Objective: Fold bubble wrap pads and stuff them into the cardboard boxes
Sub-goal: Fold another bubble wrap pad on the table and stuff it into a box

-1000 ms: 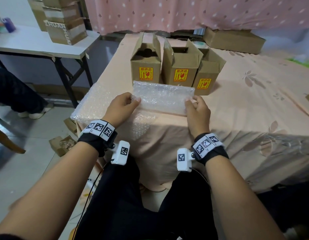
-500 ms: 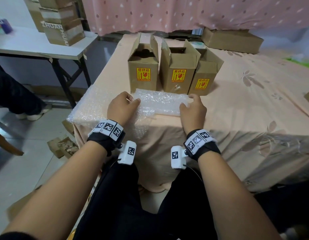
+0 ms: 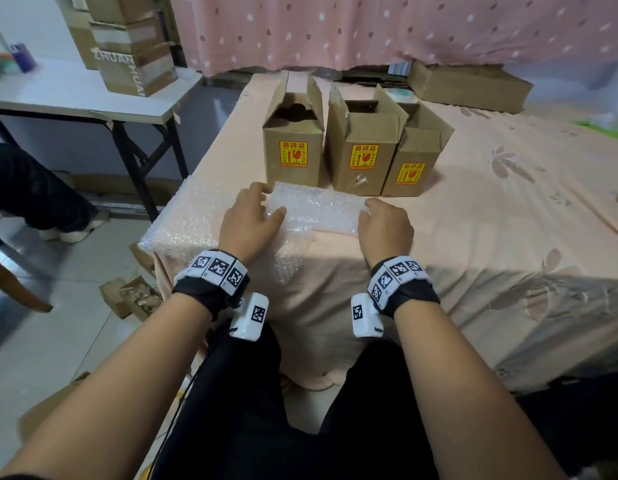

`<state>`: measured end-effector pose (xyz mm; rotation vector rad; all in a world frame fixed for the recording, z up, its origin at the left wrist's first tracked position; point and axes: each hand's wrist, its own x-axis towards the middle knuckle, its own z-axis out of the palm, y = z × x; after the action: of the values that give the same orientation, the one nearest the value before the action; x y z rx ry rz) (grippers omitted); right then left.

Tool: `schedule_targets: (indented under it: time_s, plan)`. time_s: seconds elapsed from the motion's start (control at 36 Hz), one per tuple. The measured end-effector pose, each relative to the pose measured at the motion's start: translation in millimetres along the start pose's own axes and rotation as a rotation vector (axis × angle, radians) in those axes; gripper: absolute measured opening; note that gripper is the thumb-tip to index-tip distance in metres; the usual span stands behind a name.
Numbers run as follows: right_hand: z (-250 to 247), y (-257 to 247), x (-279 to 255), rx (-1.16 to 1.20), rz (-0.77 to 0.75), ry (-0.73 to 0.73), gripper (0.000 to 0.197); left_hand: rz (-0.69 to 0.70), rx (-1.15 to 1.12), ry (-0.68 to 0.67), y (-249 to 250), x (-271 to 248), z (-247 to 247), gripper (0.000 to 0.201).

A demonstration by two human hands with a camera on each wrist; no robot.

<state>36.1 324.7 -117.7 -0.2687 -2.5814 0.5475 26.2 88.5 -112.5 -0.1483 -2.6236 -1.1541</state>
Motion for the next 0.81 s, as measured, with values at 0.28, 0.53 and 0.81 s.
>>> schedule_targets:
  time_s: [0.28,0.53,0.81]
  plan:
    - [7.9,4.8,5.1,-0.171,-0.137,-0.003,0.032,0.254,0.360,-0.137,18.0,6.5,-26.4,0.061]
    - [5.6,5.8,4.9,-0.225,-0.172,-0.055,0.038,0.453,0.621,-0.231,52.8,8.4,15.6,0.055]
    - [1.3,-33.9,-11.9,-0.206,-0.466,0.093,0.034,0.355,0.658,-0.338,25.5,1.8,40.8,0.069]
